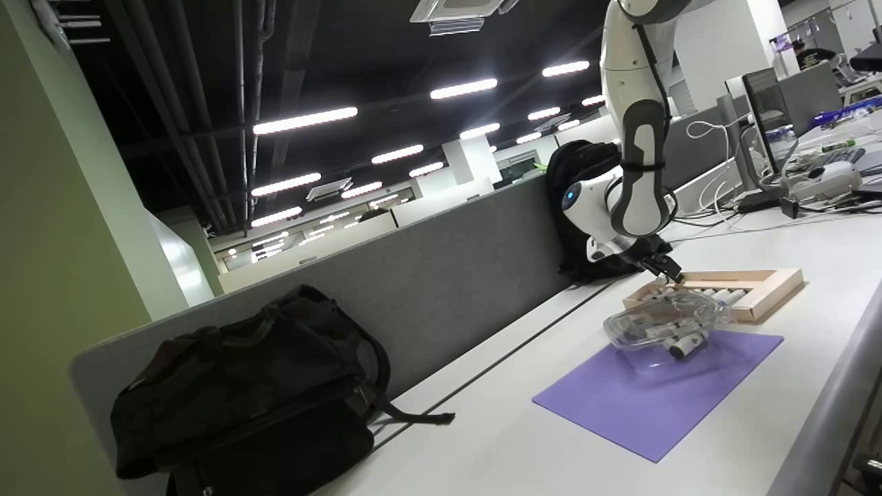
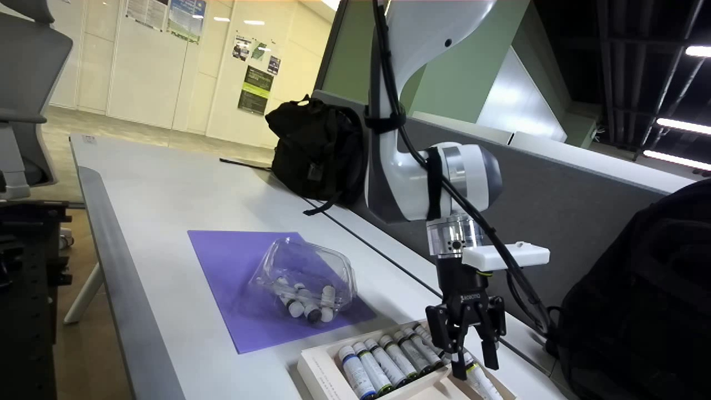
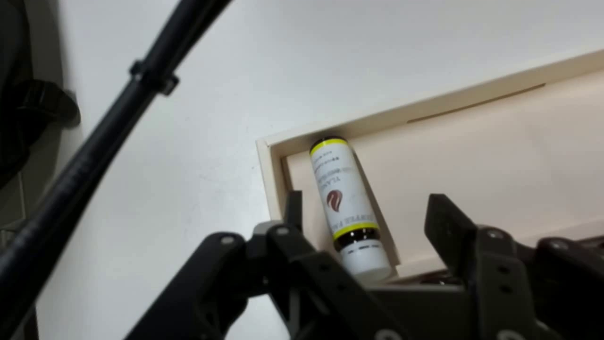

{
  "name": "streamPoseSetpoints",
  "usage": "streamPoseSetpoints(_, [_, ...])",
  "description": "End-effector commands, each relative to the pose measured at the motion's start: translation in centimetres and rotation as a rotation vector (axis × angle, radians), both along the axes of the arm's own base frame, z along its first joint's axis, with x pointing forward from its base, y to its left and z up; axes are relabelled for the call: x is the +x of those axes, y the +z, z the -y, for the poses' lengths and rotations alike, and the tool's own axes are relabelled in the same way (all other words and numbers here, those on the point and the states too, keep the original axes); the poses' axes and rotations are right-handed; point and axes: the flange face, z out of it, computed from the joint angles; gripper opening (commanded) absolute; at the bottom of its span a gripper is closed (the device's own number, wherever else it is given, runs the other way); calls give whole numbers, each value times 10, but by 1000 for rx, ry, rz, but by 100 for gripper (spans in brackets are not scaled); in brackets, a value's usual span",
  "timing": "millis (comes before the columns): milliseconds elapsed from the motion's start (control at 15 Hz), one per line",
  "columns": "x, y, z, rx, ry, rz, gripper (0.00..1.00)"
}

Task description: Take the bottle at the right of the compartment of the box and put it on the table

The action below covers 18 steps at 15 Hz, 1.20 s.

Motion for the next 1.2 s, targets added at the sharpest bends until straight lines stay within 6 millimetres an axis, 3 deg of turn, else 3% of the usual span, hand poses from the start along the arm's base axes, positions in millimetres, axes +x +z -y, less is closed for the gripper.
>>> streamPoseSetpoints(0, [-1,3,1,12,18,0,38])
streamPoseSetpoints(333, [-2,5,6,17,17,5,5])
streamPoseSetpoints(533, [-2,13,10,20,-2,12,7])
streamPoseSetpoints(800, [4,51,6,8,-56,13,7])
streamPoseSetpoints(933, [11,75,-2,8,-72,14,7])
streamPoseSetpoints(1133, [26,100,-33,-31,-59,36,7])
